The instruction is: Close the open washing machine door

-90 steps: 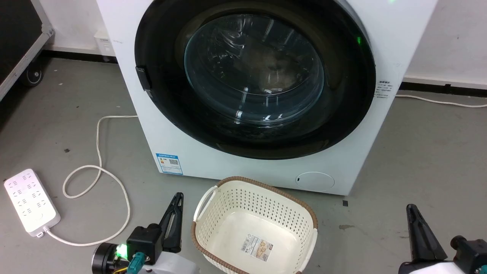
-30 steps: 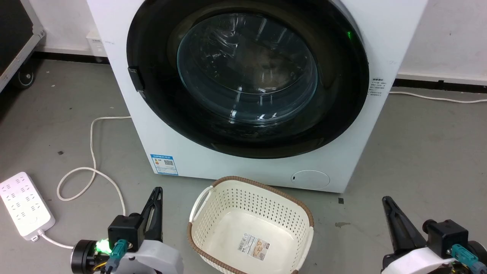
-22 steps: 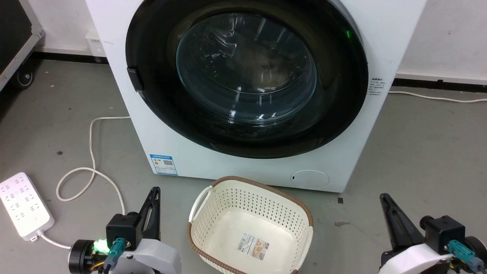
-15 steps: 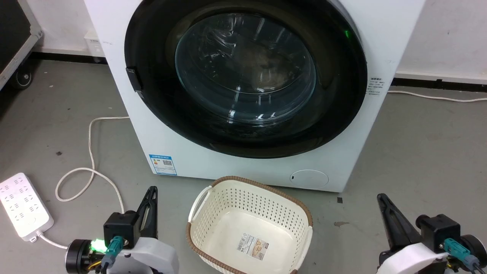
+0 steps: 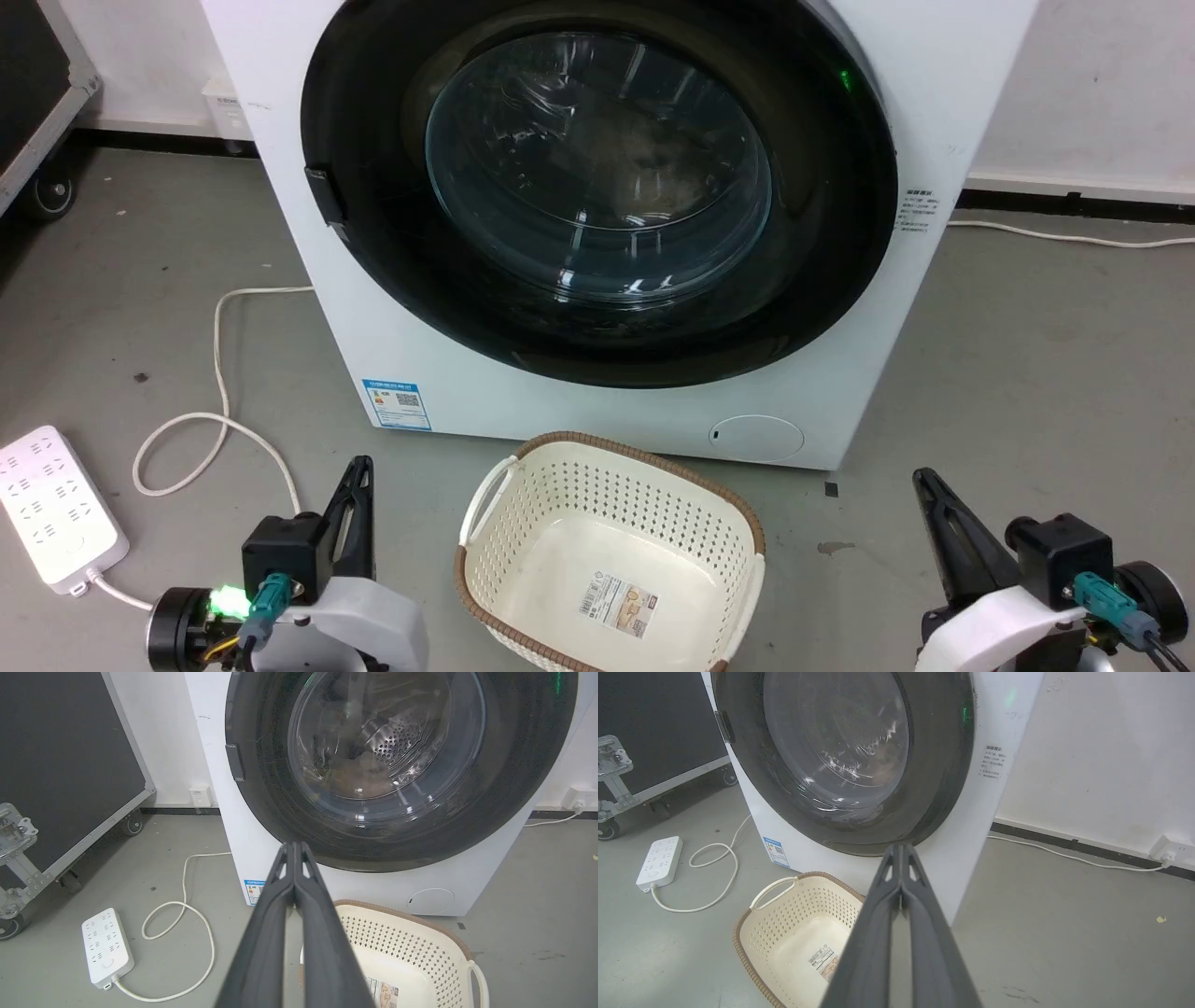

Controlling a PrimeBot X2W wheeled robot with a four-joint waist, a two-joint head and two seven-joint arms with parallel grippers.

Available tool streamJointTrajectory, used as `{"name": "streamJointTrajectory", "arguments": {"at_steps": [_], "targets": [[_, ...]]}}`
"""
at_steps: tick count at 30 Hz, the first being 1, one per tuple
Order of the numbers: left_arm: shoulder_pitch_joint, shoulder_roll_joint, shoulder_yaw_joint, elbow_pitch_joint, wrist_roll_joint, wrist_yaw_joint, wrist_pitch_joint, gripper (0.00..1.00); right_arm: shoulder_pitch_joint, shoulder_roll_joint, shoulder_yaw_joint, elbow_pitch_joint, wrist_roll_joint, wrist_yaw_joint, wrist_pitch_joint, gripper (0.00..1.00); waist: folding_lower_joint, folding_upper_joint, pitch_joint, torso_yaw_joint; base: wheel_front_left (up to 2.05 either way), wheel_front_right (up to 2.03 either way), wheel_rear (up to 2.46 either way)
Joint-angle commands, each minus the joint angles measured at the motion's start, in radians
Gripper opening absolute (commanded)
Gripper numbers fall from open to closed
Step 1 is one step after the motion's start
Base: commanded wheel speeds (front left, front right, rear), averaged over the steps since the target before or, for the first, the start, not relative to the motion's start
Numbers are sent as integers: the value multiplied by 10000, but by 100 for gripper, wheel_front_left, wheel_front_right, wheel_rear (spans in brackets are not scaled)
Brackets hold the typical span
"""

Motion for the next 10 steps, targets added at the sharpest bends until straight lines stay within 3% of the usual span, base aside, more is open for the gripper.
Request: {"name": "streamJointTrajectory", "arguments": {"at_steps": [1, 10], "targets": [[108, -22, 93, -83, 91, -53, 95, 0, -153, 60, 38, -92, -119, -7, 64, 0, 0, -1, 1, -7, 0, 0, 0], [110, -26, 120, -99, 103, -57, 128, 0, -165, 62, 51, -101, -147, -7, 97, 0, 0, -1, 2, -12, 0, 0, 0]]}}
